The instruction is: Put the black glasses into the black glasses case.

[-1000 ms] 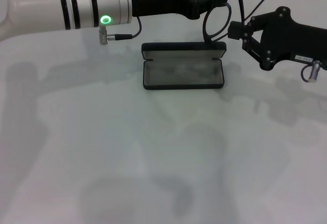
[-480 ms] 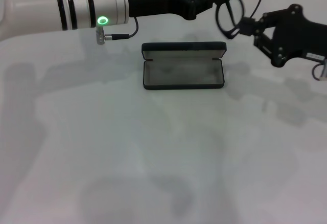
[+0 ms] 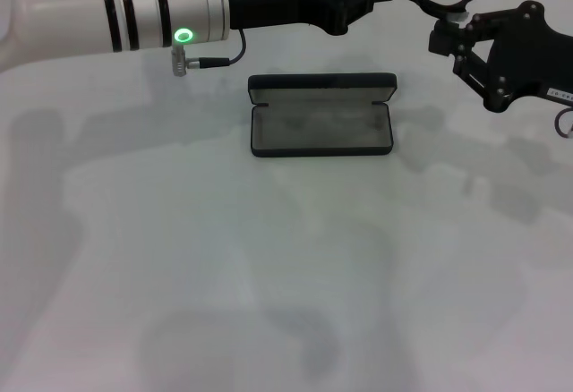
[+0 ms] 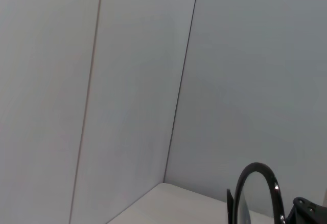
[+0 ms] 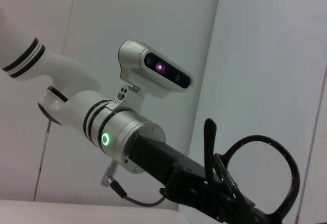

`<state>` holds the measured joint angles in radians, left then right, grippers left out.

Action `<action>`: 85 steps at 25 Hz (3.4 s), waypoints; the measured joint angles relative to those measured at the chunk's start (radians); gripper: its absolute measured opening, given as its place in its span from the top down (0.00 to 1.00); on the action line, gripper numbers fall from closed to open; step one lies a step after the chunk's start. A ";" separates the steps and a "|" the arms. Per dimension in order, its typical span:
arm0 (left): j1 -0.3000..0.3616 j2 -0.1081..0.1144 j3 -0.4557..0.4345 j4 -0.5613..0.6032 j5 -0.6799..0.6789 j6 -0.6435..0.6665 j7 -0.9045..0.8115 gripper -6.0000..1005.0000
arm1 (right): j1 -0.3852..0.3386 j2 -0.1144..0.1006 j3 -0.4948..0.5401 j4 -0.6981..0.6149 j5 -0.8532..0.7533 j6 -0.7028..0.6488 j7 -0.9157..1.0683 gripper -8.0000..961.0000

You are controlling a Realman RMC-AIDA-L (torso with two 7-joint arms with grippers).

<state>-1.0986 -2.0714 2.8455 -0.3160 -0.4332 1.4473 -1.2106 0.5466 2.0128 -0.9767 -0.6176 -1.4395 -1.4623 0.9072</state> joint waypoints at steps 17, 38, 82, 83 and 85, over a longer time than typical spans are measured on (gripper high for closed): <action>0.006 -0.001 -0.002 0.000 -0.006 -0.001 0.003 0.96 | -0.010 -0.003 -0.007 0.007 -0.006 -0.001 0.003 0.82; 0.008 -0.011 0.000 -0.002 0.066 -0.012 0.195 0.96 | 0.045 -0.002 -0.112 -0.316 -0.359 -0.017 0.453 0.82; 0.020 0.052 0.000 -0.069 0.220 0.086 -0.116 0.95 | -0.088 0.003 -0.044 -0.620 -0.368 0.025 0.622 0.82; 0.019 0.054 0.000 -0.069 0.235 0.093 -0.116 0.95 | -0.087 0.003 -0.042 -0.617 -0.362 0.027 0.614 0.82; 0.015 0.059 0.000 -0.071 0.279 0.102 -0.118 0.95 | -0.082 0.004 -0.043 -0.613 -0.363 0.034 0.612 0.82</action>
<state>-1.0838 -2.0121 2.8454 -0.3871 -0.1544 1.5489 -1.3285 0.4646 2.0167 -1.0200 -1.2308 -1.8022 -1.4287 1.5192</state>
